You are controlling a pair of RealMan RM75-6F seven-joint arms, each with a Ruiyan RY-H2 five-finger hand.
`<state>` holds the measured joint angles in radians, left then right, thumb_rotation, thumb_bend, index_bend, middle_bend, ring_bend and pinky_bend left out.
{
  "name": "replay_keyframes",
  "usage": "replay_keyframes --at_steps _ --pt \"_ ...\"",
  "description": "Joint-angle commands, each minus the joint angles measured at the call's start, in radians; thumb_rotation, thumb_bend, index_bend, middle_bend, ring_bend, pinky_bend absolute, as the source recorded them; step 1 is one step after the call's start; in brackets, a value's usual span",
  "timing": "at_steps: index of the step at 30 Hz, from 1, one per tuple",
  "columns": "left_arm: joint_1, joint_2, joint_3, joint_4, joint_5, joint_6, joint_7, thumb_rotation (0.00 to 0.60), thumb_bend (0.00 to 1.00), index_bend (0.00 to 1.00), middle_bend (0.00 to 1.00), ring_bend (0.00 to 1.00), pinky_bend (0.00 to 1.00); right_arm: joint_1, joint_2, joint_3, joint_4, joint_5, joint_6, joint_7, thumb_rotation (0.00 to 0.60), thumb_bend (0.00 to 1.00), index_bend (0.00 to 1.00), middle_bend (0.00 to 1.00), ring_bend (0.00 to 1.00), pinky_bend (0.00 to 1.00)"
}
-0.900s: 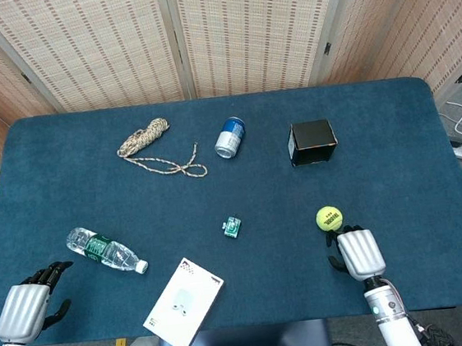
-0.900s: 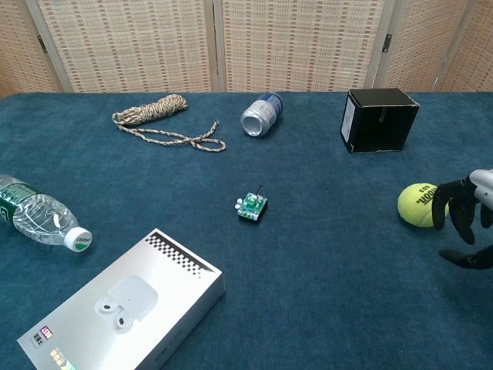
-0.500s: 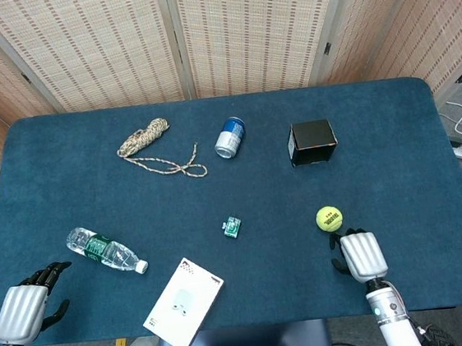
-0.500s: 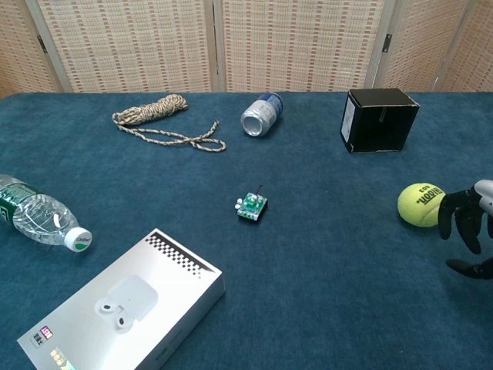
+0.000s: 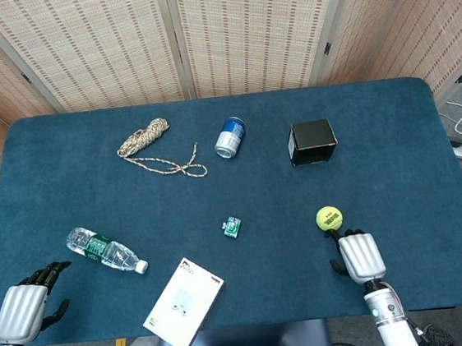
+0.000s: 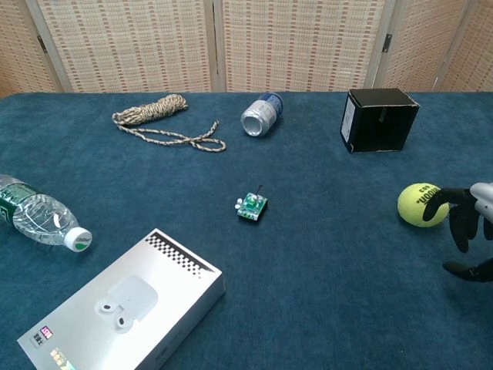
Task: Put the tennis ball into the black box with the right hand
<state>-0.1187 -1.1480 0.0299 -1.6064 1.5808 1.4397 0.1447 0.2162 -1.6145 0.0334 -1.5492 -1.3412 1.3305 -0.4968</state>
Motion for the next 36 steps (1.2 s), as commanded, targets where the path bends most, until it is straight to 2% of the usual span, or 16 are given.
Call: replay_keyframes --at_steps 1,10,19,36 --pt "0.000 0.001 0.001 -0.001 0.001 0.000 0.000 0.600 0.33 0.27 0.38 0.36 0.56 -0.001 0.004 0.003 -0.008 0.002 0.001 0.003 0.600 0.19 0.26 0.54 0.46 0.27" --pt "0.002 0.002 0.000 -0.004 -0.001 0.001 0.000 0.600 0.33 0.27 0.38 0.36 0.56 0.000 0.007 0.006 -0.012 0.012 -0.007 -0.004 0.600 0.19 0.23 0.54 0.47 0.09" --pt "0.002 0.002 0.000 -0.006 -0.001 -0.001 0.002 0.600 0.33 0.27 0.38 0.36 0.56 0.020 -0.012 0.029 0.027 0.050 -0.047 -0.001 0.600 0.19 0.23 0.55 0.48 0.06" --pt "-0.001 0.001 -0.007 0.000 -0.038 -0.025 0.026 0.600 0.33 0.27 0.39 0.36 0.56 0.111 -0.122 0.101 0.237 0.074 -0.134 0.085 0.600 0.19 0.23 0.57 0.48 0.03"
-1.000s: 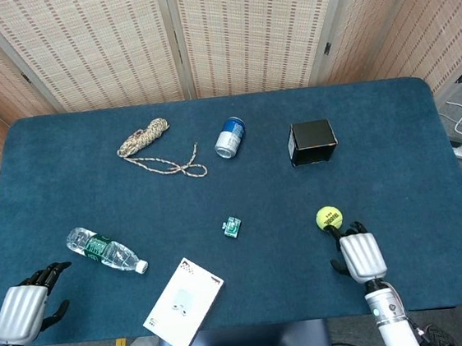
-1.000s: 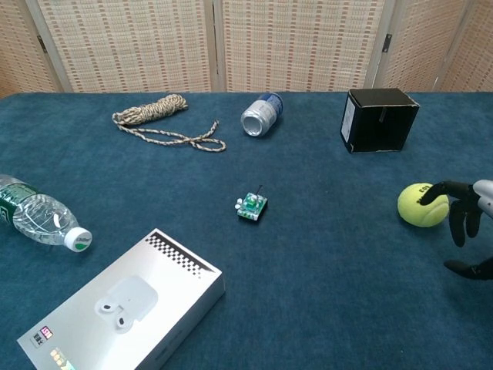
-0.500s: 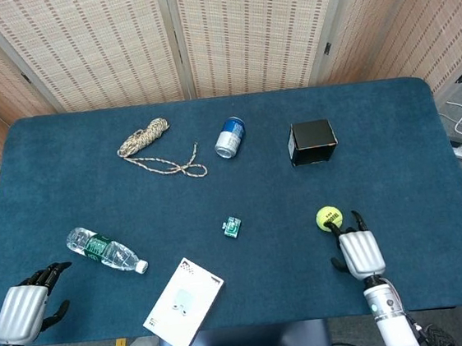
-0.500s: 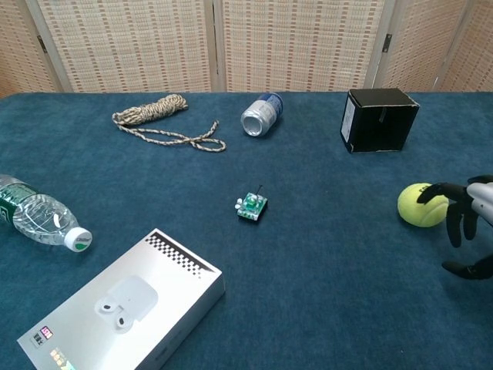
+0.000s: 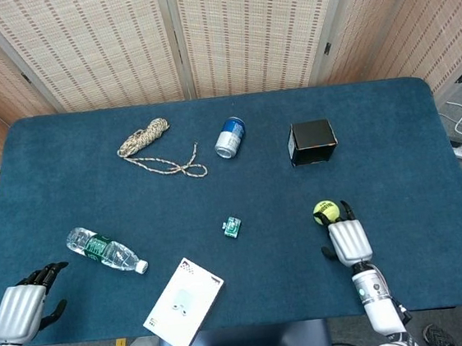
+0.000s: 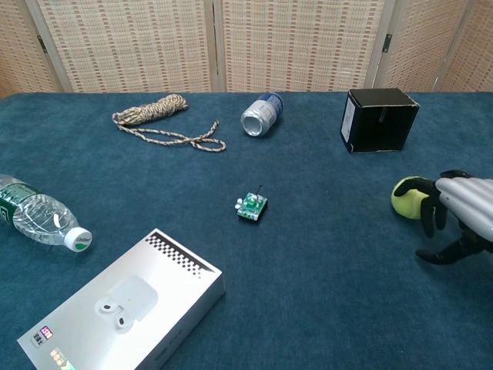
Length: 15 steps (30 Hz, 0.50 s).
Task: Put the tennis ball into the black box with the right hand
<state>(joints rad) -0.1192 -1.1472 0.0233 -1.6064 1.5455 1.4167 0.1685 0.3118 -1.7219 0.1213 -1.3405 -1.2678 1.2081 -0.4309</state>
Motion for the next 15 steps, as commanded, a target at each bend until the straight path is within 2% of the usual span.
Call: replay_keyframes --at_steps 1,15 --pt "-0.001 0.000 -0.001 -0.001 -0.004 -0.004 0.004 0.600 0.33 0.27 0.39 0.36 0.56 0.021 -0.019 0.018 0.041 0.000 -0.014 0.027 0.600 0.19 0.23 0.57 0.48 0.03" --pt "-0.005 -0.003 -0.002 -0.001 -0.024 -0.023 0.025 0.600 0.33 0.27 0.39 0.36 0.56 0.092 -0.057 0.081 0.199 0.003 -0.053 0.127 0.600 0.19 0.23 0.57 0.48 0.02"
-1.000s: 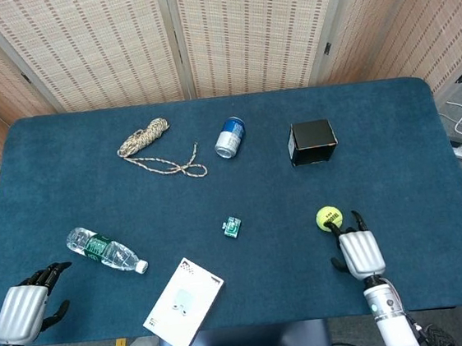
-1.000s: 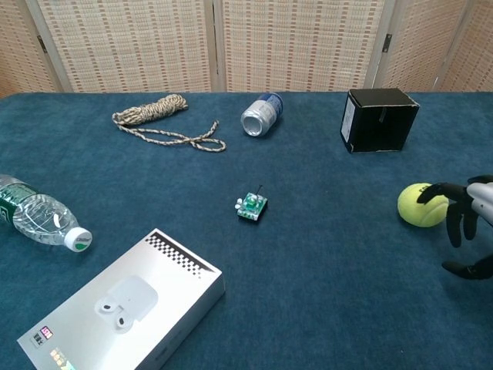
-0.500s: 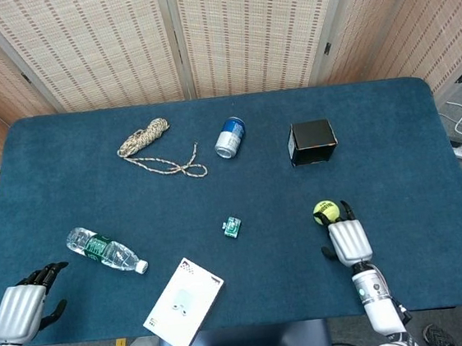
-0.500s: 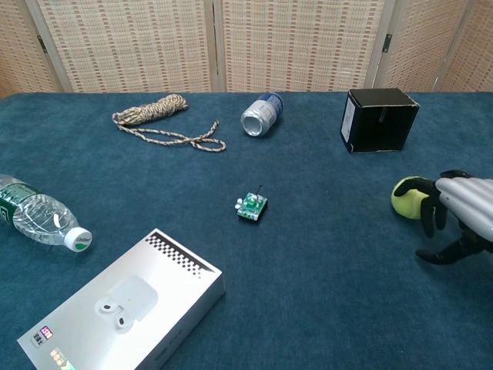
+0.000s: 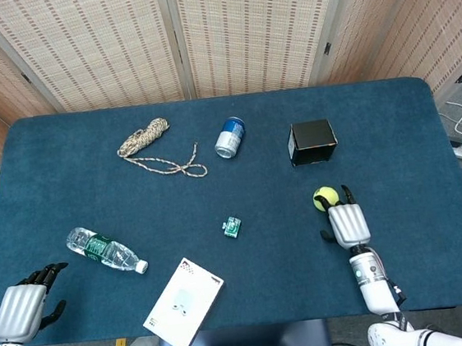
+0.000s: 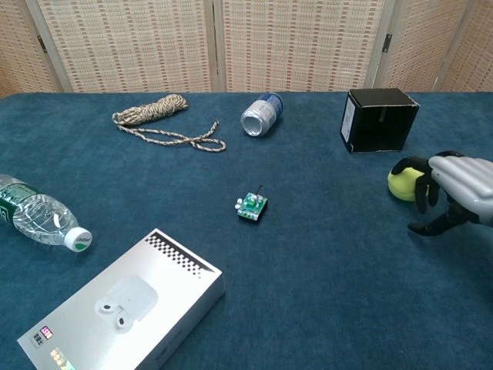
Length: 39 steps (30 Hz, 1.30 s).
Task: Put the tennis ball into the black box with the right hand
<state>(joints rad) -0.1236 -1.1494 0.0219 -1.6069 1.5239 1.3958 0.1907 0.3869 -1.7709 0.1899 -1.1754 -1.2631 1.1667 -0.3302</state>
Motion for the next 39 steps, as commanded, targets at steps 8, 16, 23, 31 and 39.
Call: replay_keyframes --at_steps 8,16,23,31,39 --pt "-0.002 -0.002 -0.002 -0.004 -0.012 -0.008 0.014 0.600 0.33 0.27 0.39 0.37 0.56 0.070 -0.041 0.032 0.155 -0.008 -0.054 0.107 0.600 0.19 0.23 0.57 0.48 0.02" --pt "-0.001 -0.005 -0.007 0.002 -0.020 -0.005 0.019 0.600 0.33 0.27 0.39 0.37 0.56 0.128 -0.068 0.046 0.246 -0.030 -0.082 0.170 0.600 0.19 0.23 0.57 0.48 0.02" --pt "-0.003 -0.007 -0.011 0.006 -0.039 -0.014 0.029 0.600 0.33 0.27 0.39 0.37 0.56 0.182 -0.088 0.071 0.320 -0.033 -0.098 0.210 0.600 0.19 0.23 0.57 0.48 0.02" --pt "-0.004 -0.009 -0.012 0.008 -0.054 -0.024 0.038 0.600 0.33 0.27 0.39 0.37 0.56 0.214 -0.100 0.083 0.390 -0.024 -0.116 0.241 0.600 0.19 0.23 0.57 0.48 0.02" --pt "-0.006 -0.013 -0.014 0.009 -0.067 -0.031 0.054 0.600 0.33 0.27 0.39 0.37 0.56 0.253 -0.128 0.078 0.499 -0.034 -0.146 0.300 0.600 0.19 0.23 0.57 0.48 0.02"
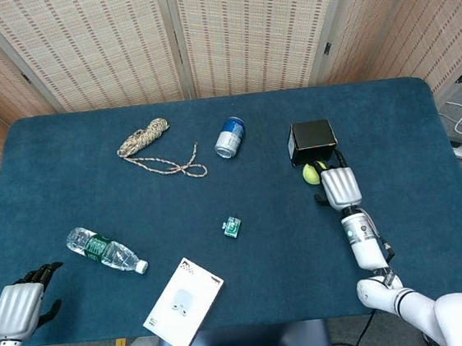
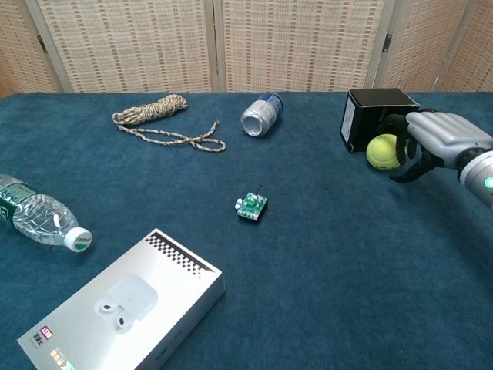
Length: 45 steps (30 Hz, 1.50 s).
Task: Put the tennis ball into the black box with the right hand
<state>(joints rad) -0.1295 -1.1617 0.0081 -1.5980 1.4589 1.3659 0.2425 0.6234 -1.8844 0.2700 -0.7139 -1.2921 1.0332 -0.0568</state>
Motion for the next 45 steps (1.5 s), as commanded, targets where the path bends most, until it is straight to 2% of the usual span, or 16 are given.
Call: replay_keyframes --at_steps 1,21,24,27,35,38,45 --pt "-0.001 -0.001 -0.001 0.000 -0.003 -0.002 0.003 0.600 0.33 0.27 0.39 0.37 0.56 0.022 -0.020 -0.002 0.051 -0.006 -0.016 0.035 0.600 0.19 0.23 0.57 0.48 0.02" --pt "-0.005 -0.008 -0.005 0.014 -0.034 -0.020 0.015 0.600 0.33 0.27 0.39 0.37 0.56 0.101 -0.115 0.000 0.282 -0.006 -0.072 0.139 0.600 0.19 0.23 0.57 0.48 0.02" --pt "-0.007 -0.010 -0.005 0.017 -0.039 -0.025 0.017 0.600 0.33 0.27 0.39 0.37 0.56 0.108 -0.125 0.001 0.304 -0.005 -0.074 0.151 0.600 0.19 0.23 0.57 0.48 0.07" --pt "-0.008 -0.011 -0.005 0.018 -0.043 -0.029 0.018 0.600 0.33 0.27 0.39 0.37 0.56 0.111 -0.133 0.000 0.320 -0.007 -0.066 0.158 0.600 0.19 0.23 0.56 0.47 0.17" --pt "-0.008 -0.010 -0.005 0.017 -0.040 -0.026 0.014 0.600 0.33 0.27 0.39 0.37 0.56 0.104 -0.142 -0.009 0.322 -0.016 -0.033 0.154 0.600 0.19 0.23 0.51 0.38 0.22" --pt "-0.007 -0.010 -0.004 0.017 -0.037 -0.022 0.010 0.600 0.33 0.27 0.39 0.37 0.56 0.100 -0.143 -0.010 0.316 -0.014 -0.028 0.143 0.600 0.19 0.25 0.51 0.38 0.31" --pt "-0.005 -0.006 -0.003 0.015 -0.034 -0.017 0.003 0.600 0.33 0.27 0.39 0.37 0.56 0.091 -0.151 -0.012 0.313 -0.016 0.005 0.111 0.600 0.19 0.34 0.52 0.40 0.35"
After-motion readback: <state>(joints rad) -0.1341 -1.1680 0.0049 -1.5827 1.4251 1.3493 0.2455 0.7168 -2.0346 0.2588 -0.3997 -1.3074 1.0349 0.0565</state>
